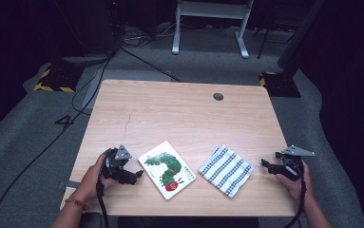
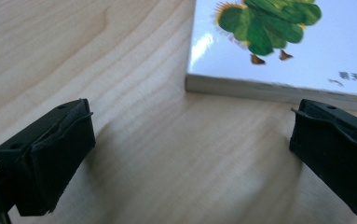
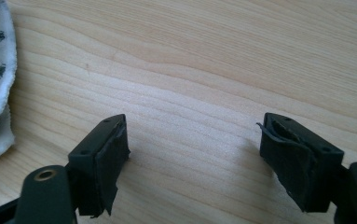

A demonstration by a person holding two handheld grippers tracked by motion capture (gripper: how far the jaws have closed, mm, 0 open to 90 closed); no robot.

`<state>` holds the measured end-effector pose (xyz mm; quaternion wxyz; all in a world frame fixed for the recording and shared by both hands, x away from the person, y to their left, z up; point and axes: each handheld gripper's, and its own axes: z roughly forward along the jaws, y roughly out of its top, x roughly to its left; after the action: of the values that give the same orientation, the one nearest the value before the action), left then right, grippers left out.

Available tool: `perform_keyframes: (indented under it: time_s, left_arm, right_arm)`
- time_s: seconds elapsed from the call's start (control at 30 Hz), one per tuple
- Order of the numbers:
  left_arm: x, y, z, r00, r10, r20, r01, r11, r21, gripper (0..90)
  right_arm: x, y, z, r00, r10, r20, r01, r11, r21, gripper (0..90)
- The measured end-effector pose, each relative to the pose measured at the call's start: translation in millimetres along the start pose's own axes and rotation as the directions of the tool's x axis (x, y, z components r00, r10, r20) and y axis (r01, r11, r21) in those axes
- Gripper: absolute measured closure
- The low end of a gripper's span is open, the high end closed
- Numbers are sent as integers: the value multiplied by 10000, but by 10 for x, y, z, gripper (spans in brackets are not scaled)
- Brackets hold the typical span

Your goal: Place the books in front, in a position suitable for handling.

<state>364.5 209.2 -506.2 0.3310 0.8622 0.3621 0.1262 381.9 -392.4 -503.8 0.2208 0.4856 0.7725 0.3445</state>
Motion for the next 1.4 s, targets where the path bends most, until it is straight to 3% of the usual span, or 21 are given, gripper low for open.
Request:
perform_keyframes:
  time_s: [0.07,0.17,0.4,0.5,0.57,0.67,0.7,0.73,0.77,0.87,0.9,0.97,1.03,1.1,1.13,1.3,1.33,1.4]
  left_arm:
    - [99,63,49,9977,526,421,-527,9986,21,0]
    - [152,115,92,9948,787,651,-790,9969,30,0]
    - [119,82,64,9972,563,494,-566,9984,46,0]
    - [79,23,14,9986,449,294,-450,9990,34,0]
    - [31,-18,-19,9997,199,168,-200,9998,29,0]
    - [-51,-94,-82,9991,357,237,-357,9994,10,3]
    - [-81,-119,-105,9993,374,71,-374,9993,-36,3]
    - [-122,-143,-127,9996,268,14,-267,9996,-77,11]
    - [-122,-143,-127,9996,268,14,-267,9996,-77,22]
    - [-158,-148,-128,10000,72,-14,-72,10000,-22,18]
    - [-163,-145,-121,10000,23,-33,-23,10000,-21,11]
    - [-181,-128,-107,10000,-6,-68,6,10000,5,4]
    - [-192,-104,-85,10000,87,-9,-87,10000,-4,4]
    - [-200,-69,-53,9999,100,36,-100,9999,-19,4]
    - [-194,-52,-44,9998,213,18,-213,9998,22,4]
    - [-214,9,13,9999,149,82,-149,9999,13,4]
    - [-227,44,45,9996,242,150,-242,9997,1,4]
    - [-240,72,68,9994,286,199,-286,9996,20,3]
  right_arm:
    - [1,0,0,10000,2,6,-2,10000,3,237]
    - [5,1,-2,10000,16,42,-16,10000,19,237]
    - [35,43,-29,9996,-235,128,231,9993,294,254]
    - [111,128,-119,9989,-431,-176,428,9990,-148,263]
    - [234,227,-216,9953,-719,-654,678,9957,-630,269]
    - [481,366,-289,9773,-1441,-1553,1301,9868,-965,269]
    - [551,394,-291,9699,-1669,-1775,1516,9837,-970,269]
    - [748,445,-243,9486,-2233,-2242,2075,9739,-921,269]
    - [748,445,-243,9486,-2233,-2242,2075,9739,-921,269]
    - [966,449,-133,9233,-2758,-2673,2711,9610,-551,271]
    - [1040,452,-105,9142,-3156,-2544,3163,9478,-390,270]
    - [1098,456,-81,9054,-3325,-2641,3361,9413,-328,270]
    - [1128,441,-26,9018,-3041,-3072,3114,9499,-264,270]
    - [1200,388,94,8941,-3328,-2999,3533,9354,155,259]
    - [1214,372,128,8918,-3335,-3056,3572,9337,237,256]
    - [1204,347,187,8905,-3424,-2996,3690,9287,355,236]
    - [1147,335,205,8948,-3215,-3097,3481,9369,332,230]
    - [1104,330,210,8983,-3135,-3079,3391,9402,323,228]
